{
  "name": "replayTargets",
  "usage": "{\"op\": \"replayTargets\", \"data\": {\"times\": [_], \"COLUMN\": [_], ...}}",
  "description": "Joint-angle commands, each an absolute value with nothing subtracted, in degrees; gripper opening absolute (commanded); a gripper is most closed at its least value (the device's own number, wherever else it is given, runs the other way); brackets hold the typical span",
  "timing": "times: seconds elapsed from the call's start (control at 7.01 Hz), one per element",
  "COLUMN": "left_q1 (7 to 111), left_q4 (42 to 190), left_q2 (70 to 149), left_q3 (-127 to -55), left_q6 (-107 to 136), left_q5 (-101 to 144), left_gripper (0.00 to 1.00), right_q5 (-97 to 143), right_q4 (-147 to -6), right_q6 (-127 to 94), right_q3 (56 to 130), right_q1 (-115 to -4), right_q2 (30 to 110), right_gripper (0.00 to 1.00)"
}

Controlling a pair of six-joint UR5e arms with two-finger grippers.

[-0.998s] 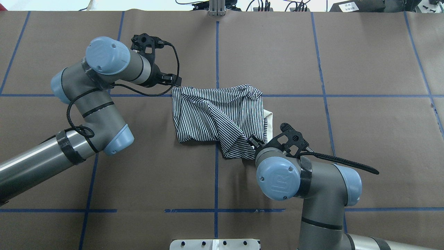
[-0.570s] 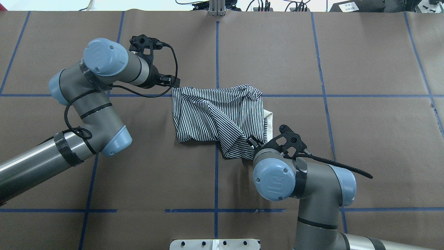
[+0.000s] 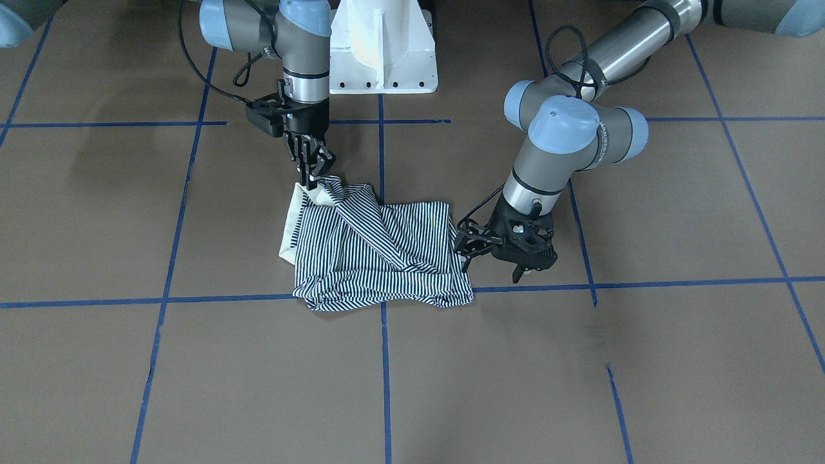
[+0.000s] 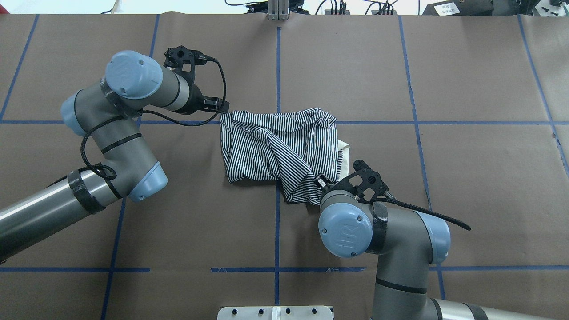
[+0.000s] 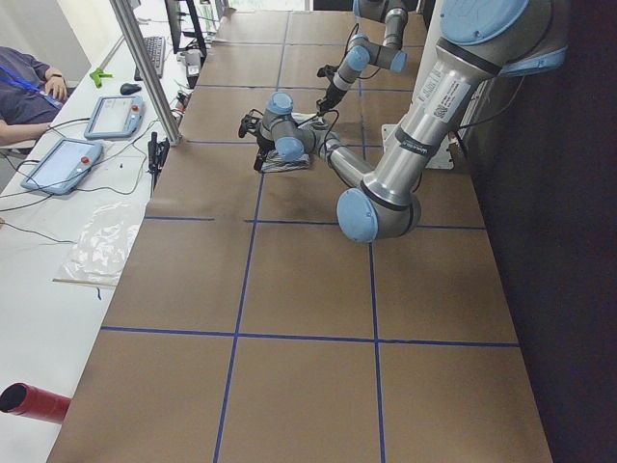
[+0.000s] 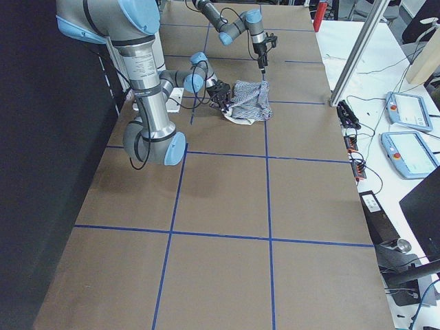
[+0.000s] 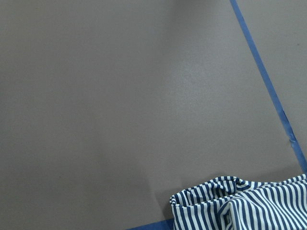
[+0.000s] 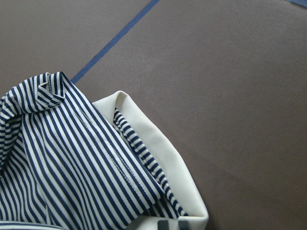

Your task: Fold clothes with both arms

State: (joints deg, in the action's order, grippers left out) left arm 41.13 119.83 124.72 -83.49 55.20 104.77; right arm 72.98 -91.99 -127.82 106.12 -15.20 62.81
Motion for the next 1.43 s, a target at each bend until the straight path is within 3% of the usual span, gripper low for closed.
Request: {"op": "replayTargets", "data": {"times": [0.0, 0.14, 0.29, 0.43, 1.28], "left_q1": [41.13, 41.13, 41.13, 41.13, 41.13], "left_q4": [119.79, 119.79, 119.88, 119.88, 119.79], "left_q2": [124.72, 124.72, 124.72, 124.72, 124.72], "left_q3": [-83.5, -83.5, -83.5, -83.5, -83.85], "left_q6": [55.2, 55.2, 55.28, 55.28, 55.28], "left_q5": [104.77, 104.77, 104.77, 104.77, 104.77], "left_gripper": [1.0, 1.0, 1.0, 1.0, 1.0], "right_q5": [73.12, 73.47, 73.56, 73.3, 72.86], "right_q4": [-92.54, -92.72, -92.81, -92.81, -92.81], "right_q6": [-127.01, -126.83, -123.69, -123.66, -125.68], "right_q3": [106.87, 107.05, 107.05, 106.96, 106.0], "right_q1": [-15.29, -15.47, -15.56, -15.12, -13.27], "right_q2": [62.75, 62.75, 62.67, 63.19, 64.07], "right_gripper": [0.0, 0.0, 0.48, 0.64, 0.63]}}
